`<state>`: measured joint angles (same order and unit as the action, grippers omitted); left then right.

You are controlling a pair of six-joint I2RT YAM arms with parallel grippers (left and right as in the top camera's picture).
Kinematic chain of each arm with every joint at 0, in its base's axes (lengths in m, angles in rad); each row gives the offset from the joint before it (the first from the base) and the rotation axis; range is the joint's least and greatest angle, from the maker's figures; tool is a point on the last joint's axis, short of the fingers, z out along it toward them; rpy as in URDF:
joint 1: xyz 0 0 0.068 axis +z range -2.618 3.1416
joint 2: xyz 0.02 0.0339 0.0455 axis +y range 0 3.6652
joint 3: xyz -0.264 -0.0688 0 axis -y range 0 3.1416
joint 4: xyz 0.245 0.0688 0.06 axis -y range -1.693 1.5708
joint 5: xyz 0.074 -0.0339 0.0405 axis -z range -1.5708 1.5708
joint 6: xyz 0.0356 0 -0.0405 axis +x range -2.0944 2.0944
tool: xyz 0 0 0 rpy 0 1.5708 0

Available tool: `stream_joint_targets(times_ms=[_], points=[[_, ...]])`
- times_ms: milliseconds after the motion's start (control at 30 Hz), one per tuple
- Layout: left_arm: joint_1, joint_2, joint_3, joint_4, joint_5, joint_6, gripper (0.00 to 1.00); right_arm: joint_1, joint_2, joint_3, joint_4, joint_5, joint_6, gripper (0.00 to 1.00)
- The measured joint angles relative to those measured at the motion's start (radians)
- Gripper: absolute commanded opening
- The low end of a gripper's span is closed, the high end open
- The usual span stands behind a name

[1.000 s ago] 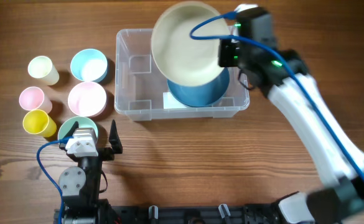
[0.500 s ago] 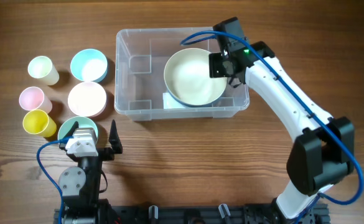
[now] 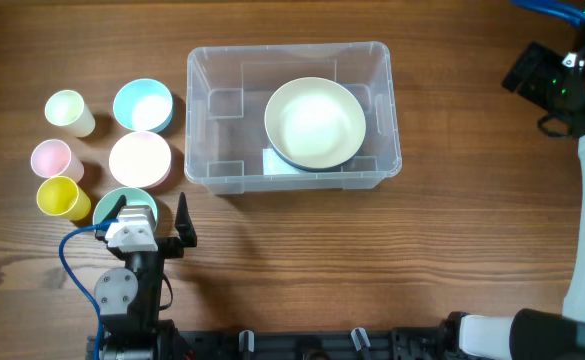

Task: Pack container

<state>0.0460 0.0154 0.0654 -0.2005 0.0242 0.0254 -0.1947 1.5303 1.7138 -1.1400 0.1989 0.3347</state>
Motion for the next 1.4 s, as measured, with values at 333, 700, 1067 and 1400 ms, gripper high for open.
stream_joint_targets(times_ms=[333, 700, 1067, 1400], points=[[0.0, 0.0, -0.001, 0.036, 0.016, 0.0, 1.0, -0.011, 0.005, -0.004, 0.0, -0.024, 0.001, 1.0], [0.0, -0.001, 0.005, 0.346, 0.571, -0.149, 1.0, -0.011, 0.005, -0.004, 0.0, -0.027, 0.001, 1.0], [0.0, 0.209, 0.5, -0.438, 0.047, -0.452, 1.0, -0.011, 0.005, -0.004, -0.001, -0.034, 0.001, 1.0], [0.0, 0.249, 0.611, -0.541, -0.029, -0.427, 0.99, -0.011, 0.005, -0.004, -0.001, -0.034, 0.001, 1.0]])
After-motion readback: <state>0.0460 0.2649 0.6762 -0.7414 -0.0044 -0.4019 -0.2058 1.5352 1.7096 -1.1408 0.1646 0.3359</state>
